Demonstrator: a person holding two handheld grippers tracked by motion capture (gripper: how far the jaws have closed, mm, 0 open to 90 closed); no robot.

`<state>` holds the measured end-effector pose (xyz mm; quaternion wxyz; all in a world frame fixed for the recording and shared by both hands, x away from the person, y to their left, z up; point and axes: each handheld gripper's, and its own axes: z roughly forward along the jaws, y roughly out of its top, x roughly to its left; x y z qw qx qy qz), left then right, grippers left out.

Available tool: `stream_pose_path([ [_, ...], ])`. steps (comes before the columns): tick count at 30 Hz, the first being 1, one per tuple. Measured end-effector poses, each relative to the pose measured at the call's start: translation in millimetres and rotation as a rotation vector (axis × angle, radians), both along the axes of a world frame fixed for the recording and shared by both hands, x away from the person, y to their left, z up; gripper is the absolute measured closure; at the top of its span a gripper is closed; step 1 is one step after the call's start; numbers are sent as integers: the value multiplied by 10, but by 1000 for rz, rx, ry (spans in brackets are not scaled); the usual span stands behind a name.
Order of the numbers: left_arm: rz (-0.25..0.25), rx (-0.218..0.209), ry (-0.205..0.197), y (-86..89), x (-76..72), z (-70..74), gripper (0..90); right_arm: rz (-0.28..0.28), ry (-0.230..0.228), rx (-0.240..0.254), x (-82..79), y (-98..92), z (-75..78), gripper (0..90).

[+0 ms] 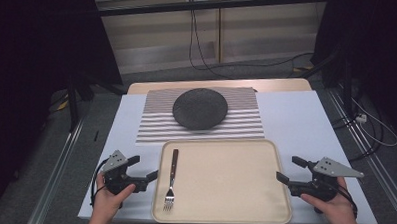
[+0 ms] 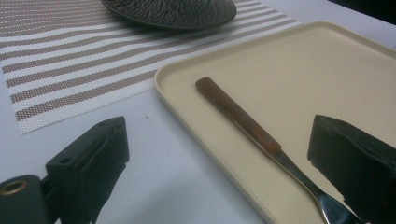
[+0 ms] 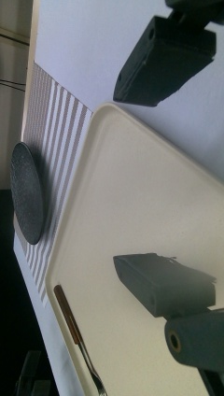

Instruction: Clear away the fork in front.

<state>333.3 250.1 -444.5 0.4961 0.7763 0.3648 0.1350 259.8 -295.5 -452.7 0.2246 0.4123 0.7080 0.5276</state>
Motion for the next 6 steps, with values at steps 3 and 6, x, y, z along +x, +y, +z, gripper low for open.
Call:
stream_pose_path([
  [3,5,-1,0,0,5,-3,58,3,-2,-9,9,5,-3,176],
  [6,5,5,4,-9,13,-18,58,1,6,-12,19,15,-7,176],
])
